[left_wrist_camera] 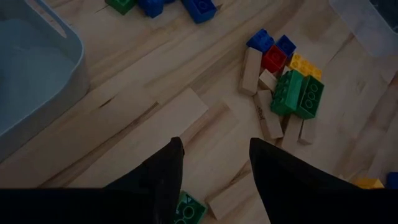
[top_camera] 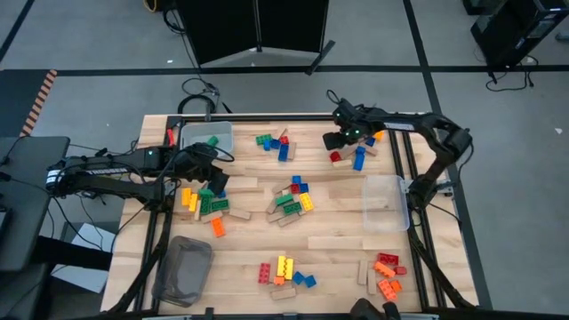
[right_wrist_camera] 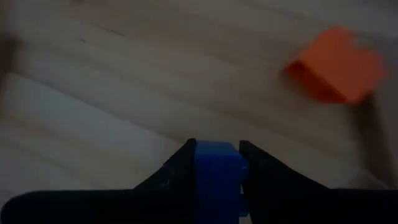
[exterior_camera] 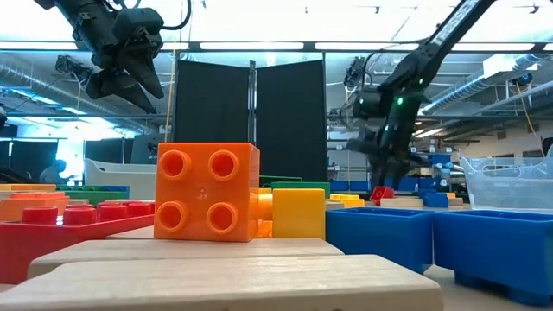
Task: Sort blocks by size
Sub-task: Put the small blue game piece into the transparent bin
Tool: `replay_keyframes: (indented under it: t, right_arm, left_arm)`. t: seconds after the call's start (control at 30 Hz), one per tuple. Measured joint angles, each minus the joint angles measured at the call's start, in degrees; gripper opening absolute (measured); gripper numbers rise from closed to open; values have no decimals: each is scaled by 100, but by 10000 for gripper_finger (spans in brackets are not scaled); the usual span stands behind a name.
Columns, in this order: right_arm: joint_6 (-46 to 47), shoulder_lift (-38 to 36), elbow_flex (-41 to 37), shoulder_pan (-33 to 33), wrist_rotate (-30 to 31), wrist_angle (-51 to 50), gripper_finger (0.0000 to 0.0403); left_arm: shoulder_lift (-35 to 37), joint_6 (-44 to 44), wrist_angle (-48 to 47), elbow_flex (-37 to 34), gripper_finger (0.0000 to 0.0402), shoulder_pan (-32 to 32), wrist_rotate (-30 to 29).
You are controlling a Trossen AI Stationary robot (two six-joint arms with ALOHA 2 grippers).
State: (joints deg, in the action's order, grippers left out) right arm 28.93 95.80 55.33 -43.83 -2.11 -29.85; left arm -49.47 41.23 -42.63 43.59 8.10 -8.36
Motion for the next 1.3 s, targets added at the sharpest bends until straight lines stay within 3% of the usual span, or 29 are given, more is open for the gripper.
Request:
replay_keyframes:
  t: [0.3,0.53,0.67,0.87,1.0,1.13,1.3]
  right_arm:
    - [637,-1908,2,531,462,-1239,110]
    - [2178,-3602,4,1636,907,-2381,110]
    - [3332,-4161,7,2578,1065,-3095,110]
    - [5009,-4163,7,4108,1286,-4255,110]
    - [5718,-3925,-66,4919,1290,-4454,110]
    - [6215,-3744,-543,5324,1171,-4338,109]
    - [6220,-3734,-1513,5434,518,-3389,108]
  left_arm:
    - [0,0,0,0,193,0,0]
    - [0,-24,0,0,193,2,0]
    - [0,-50,-2,0,193,2,-89]
    - [0,-63,-4,0,193,2,-227]
    - [0,-68,-4,0,193,2,-227]
    - [0,-69,-4,0,193,2,-328]
    - [0,-176,-2,0,193,4,-397]
